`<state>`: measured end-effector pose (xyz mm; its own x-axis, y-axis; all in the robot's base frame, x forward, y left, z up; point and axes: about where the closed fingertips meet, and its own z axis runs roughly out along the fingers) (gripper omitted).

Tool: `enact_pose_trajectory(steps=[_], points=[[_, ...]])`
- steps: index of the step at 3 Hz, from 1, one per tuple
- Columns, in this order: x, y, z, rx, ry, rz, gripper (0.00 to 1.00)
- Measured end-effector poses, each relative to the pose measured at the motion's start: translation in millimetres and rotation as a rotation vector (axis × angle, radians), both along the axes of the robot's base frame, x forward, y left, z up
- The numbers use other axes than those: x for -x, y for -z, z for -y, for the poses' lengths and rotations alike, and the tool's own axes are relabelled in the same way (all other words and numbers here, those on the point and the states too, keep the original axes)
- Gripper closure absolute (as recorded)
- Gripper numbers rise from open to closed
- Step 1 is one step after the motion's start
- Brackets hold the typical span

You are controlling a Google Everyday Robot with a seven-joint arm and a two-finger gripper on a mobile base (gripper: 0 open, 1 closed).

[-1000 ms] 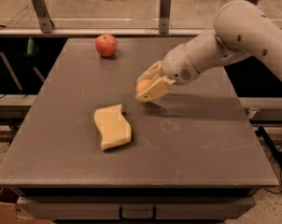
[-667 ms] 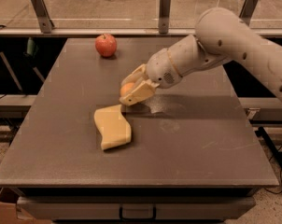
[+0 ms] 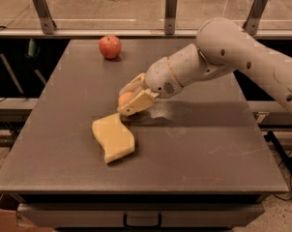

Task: Move orange near sponge

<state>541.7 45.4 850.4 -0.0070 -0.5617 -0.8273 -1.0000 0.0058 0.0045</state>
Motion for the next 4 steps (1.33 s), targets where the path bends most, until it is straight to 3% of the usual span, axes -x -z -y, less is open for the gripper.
enact_pose_trajectory(steps=[3, 4], points=[[5.7, 1.6, 1.5, 0.017, -0.011, -0.016, 0.13], [7.1, 2.2, 2.1, 0.024, -0.01, -0.022, 0.0]])
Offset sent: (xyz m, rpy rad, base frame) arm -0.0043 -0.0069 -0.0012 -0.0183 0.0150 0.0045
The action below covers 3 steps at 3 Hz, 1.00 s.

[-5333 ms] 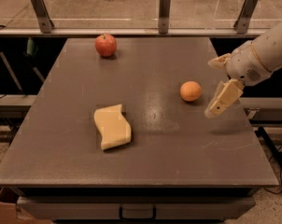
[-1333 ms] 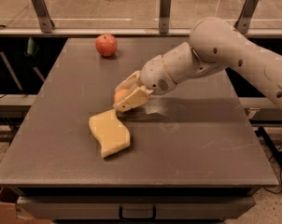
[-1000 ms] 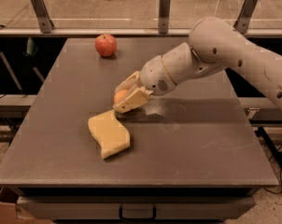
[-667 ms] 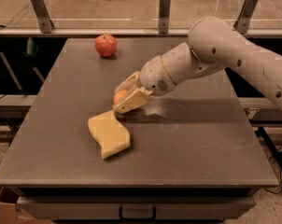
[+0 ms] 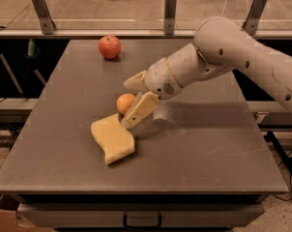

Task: Move orange near sponge

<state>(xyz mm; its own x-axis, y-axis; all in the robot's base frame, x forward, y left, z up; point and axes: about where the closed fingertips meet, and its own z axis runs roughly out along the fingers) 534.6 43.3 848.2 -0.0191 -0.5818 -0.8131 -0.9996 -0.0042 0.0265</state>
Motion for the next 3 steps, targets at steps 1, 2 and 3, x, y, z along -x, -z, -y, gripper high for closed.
enact_pose_trajectory(steps=[1, 2, 3], points=[[0, -5, 6, 0.005, 0.014, 0.009, 0.0], [-1, -35, 42, 0.024, 0.089, 0.078, 0.0], [8, -99, 119, 0.081, 0.277, 0.25, 0.0]])
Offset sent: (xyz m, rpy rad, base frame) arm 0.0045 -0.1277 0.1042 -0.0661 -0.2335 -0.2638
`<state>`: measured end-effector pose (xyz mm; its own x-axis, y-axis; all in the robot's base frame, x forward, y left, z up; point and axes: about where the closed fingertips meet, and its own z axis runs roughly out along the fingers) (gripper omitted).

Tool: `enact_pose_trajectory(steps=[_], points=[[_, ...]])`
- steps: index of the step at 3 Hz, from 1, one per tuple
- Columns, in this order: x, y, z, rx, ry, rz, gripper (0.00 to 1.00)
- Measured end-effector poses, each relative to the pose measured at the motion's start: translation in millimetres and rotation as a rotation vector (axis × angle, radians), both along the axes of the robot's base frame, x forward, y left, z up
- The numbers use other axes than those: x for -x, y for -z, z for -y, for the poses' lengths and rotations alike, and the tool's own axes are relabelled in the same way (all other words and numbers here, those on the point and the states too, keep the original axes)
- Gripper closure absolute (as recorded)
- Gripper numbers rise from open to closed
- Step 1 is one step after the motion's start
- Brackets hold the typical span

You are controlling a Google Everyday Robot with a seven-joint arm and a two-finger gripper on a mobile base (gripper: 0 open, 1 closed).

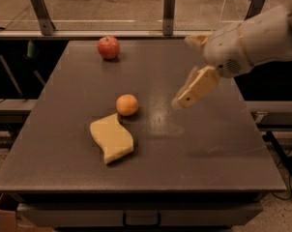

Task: Move orange near sponge

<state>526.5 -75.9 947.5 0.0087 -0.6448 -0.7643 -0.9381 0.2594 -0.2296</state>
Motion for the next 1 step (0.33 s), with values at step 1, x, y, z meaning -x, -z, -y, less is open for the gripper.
enact_pose_trajectory(steps=[1], points=[[23.8, -69.8, 72.4, 0.056, 0.236, 0.169, 0.0]])
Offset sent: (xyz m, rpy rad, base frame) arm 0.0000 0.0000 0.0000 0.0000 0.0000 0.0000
